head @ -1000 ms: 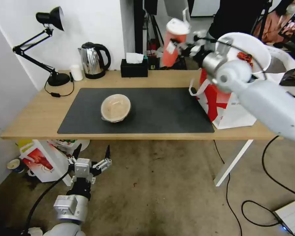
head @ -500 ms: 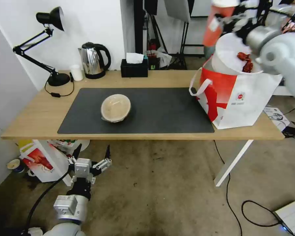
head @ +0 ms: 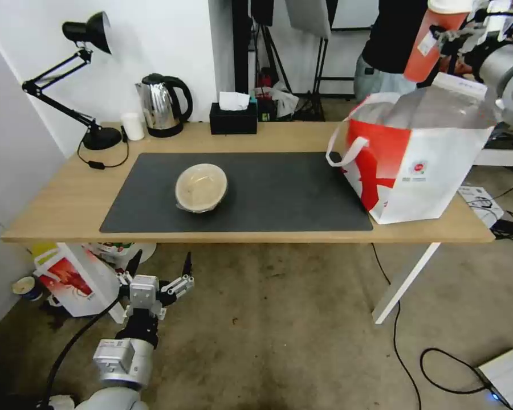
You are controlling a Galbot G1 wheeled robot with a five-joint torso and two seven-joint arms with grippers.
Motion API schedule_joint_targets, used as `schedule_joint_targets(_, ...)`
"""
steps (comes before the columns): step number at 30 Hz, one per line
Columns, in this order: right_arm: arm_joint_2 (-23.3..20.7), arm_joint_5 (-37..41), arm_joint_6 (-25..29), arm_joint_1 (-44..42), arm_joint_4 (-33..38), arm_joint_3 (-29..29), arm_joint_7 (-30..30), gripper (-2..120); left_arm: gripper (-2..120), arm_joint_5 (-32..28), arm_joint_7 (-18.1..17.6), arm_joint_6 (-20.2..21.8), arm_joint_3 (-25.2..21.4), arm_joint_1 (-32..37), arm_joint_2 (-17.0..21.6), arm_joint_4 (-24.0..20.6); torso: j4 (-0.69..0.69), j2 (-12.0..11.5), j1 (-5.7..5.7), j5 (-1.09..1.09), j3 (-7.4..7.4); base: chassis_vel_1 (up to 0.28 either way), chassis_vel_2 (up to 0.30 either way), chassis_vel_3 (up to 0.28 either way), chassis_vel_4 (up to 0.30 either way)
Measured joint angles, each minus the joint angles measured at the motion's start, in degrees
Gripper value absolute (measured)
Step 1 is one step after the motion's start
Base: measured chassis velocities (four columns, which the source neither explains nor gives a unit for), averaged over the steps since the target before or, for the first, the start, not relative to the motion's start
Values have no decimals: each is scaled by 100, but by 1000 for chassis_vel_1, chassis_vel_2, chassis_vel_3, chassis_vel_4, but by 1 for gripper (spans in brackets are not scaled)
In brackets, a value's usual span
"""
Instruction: Pick up the trash from the table and place it into the takeout bag.
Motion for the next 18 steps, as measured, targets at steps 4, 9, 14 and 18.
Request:
schedule_joint_targets(4,19,5,2,-6,-8,1,-6,3,100,0,0,0,0,0,0,0,0,0,0,0,0,0,0,0,0)
schedule_joint_targets(9,91,19,10,9,-6,-31,-51,3,100,0,0,0,0,0,0,0,0,0,0,-1,0,0,0,0,0)
schedule_joint_targets(14,144,-29,10,9,-3,-79,-63,3,100,0,0,0,0,0,0,0,1,0,0,-1,0,0,0,0,0)
schedule_joint_targets(18,87,-133,12,-130,71,-81,-103,2,100,0,0,0,0,0,0,0,1,0,0,-1,0,0,0,0,0)
